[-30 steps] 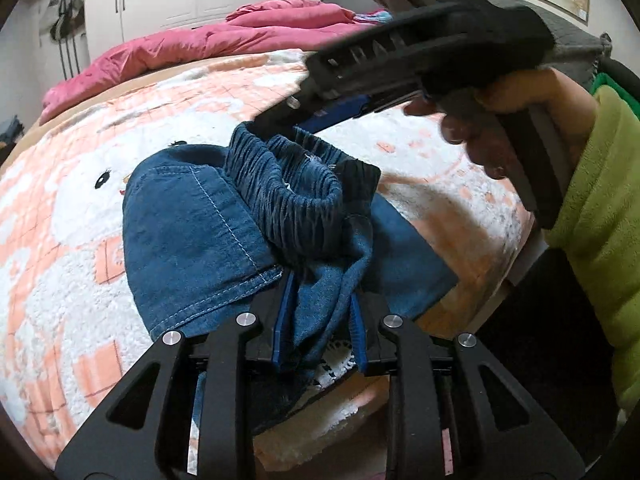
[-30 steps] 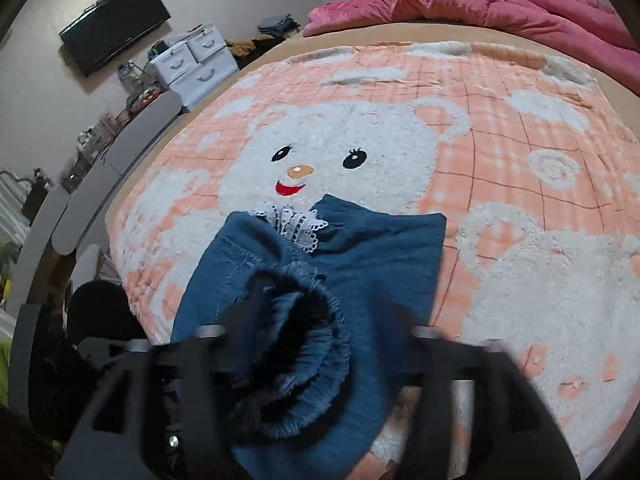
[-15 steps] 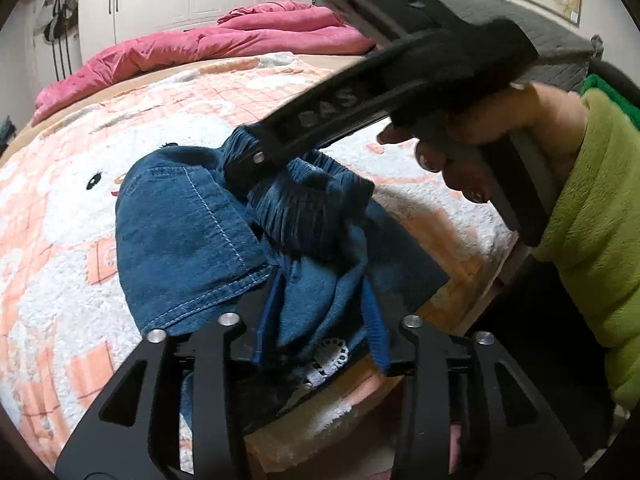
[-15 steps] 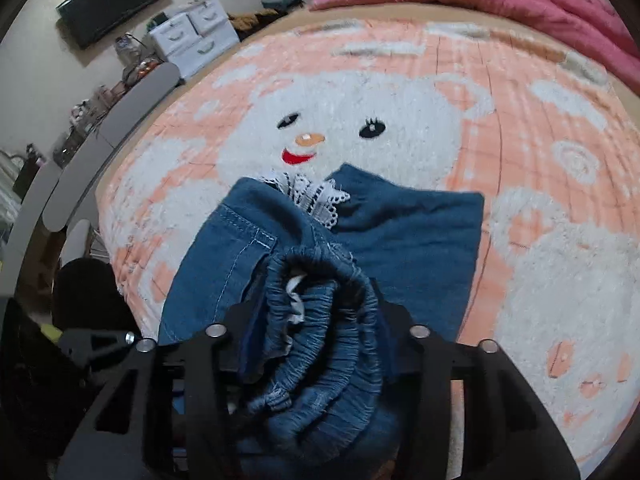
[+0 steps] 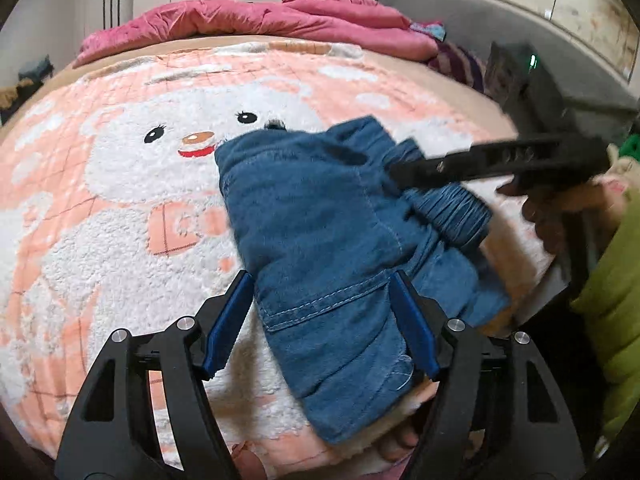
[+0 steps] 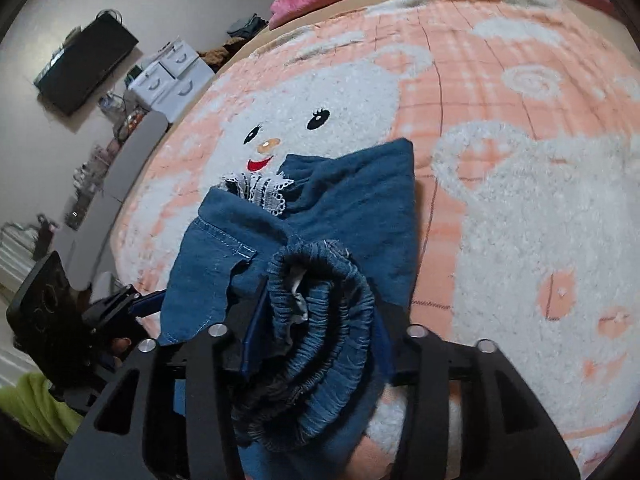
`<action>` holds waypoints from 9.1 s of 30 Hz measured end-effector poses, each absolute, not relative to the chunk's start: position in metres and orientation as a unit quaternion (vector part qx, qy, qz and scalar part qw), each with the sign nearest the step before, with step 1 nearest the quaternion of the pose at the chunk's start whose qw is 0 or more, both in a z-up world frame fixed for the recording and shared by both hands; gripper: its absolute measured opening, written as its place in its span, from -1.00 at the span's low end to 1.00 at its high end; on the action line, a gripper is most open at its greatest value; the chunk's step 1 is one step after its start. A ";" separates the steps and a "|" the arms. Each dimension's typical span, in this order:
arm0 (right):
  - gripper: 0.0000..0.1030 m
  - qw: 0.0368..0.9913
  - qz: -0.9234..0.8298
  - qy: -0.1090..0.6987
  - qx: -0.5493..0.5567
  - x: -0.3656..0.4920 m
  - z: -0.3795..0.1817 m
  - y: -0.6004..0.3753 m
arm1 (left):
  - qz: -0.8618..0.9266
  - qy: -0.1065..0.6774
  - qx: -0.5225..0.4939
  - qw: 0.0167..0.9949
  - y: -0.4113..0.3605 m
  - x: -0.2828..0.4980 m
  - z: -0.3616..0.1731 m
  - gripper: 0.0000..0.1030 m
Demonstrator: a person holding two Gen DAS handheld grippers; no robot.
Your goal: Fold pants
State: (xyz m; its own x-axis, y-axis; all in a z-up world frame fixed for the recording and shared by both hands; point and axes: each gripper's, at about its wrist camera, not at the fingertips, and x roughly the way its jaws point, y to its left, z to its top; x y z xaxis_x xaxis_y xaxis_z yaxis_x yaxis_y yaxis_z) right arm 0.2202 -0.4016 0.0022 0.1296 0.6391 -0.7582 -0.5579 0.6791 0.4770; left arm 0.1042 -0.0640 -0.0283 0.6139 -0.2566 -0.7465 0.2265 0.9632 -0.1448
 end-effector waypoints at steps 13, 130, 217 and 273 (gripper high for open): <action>0.24 0.815 0.421 0.398 -0.019 0.125 0.069 -0.428 | -0.138 0.417 -0.086 0.894 -0.017 0.115 0.016 0.31; -0.11 0.795 0.330 0.508 0.038 0.203 -0.014 -0.407 | -0.126 0.495 -0.130 0.850 -0.020 0.169 -0.039 -0.19; 0.91 0.891 0.264 0.363 -0.062 0.191 0.044 -0.371 | -0.004 0.393 -0.093 0.915 0.027 0.144 0.016 0.81; 0.91 0.893 0.267 0.359 -0.056 0.107 0.026 -0.386 | 0.000 0.400 -0.088 0.912 -0.005 0.062 -0.015 0.81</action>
